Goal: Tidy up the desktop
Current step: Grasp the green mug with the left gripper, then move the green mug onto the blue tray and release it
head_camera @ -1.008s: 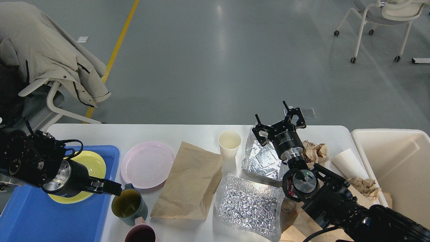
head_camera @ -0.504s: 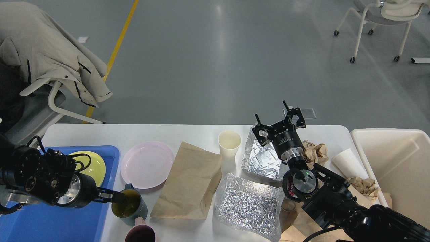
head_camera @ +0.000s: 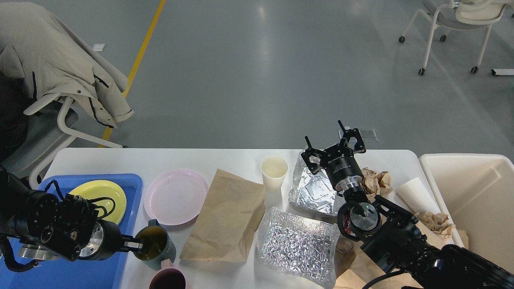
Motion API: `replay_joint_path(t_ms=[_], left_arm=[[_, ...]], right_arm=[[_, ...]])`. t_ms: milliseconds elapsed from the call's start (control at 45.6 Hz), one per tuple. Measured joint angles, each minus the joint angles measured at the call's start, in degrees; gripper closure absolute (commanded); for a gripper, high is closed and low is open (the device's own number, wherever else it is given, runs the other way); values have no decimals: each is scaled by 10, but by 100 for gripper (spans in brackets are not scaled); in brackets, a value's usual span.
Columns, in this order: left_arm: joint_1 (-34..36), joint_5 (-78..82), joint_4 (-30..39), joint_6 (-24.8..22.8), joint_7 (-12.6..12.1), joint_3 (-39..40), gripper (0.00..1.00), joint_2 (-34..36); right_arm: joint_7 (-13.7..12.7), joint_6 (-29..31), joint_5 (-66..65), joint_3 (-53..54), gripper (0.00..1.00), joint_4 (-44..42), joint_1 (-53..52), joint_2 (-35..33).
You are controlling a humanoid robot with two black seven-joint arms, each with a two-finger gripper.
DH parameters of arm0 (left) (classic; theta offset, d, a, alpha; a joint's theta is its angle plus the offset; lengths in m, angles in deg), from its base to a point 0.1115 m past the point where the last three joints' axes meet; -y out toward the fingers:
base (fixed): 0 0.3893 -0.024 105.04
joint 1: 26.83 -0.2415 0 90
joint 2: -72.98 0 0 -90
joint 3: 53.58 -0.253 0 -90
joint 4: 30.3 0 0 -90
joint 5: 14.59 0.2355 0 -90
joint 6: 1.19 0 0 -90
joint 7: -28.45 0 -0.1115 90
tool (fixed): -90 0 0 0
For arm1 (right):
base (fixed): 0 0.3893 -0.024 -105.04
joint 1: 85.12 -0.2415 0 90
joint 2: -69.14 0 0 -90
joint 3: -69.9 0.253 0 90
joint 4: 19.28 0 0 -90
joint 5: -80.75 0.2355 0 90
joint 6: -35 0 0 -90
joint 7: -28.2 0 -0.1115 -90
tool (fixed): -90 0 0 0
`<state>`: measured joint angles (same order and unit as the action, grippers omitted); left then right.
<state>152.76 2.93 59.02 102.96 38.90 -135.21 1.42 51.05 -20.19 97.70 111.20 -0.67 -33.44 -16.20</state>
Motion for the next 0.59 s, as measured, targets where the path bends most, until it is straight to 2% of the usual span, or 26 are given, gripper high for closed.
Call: replay_joint_path(t_ms=[241, 373, 438, 504, 526, 548, 592], left_arm=[[2, 29, 2, -6, 4, 8, 100, 12], [40, 36, 17, -31, 13, 4, 100, 34], [85, 42, 29, -71, 20, 1, 100, 52], [146, 58, 38, -131, 24, -1, 100, 86], [167, 66, 40, -153, 25, -1, 100, 100], [210, 88, 43, -206, 25, -2, 100, 134], [243, 110, 43, -249, 25, -4, 100, 161]], right_arm=[[0, 0, 0, 0, 0, 0, 0, 0], [0, -1, 0, 0, 0, 0, 0, 0], [0, -1, 0, 0, 0, 0, 0, 0], [0, -1, -1, 0, 0, 0, 0, 0], [0, -1, -1, 0, 0, 0, 0, 0], [0, -1, -1, 0, 0, -1, 0, 0], [0, -1, -1, 0, 0, -1, 0, 0]])
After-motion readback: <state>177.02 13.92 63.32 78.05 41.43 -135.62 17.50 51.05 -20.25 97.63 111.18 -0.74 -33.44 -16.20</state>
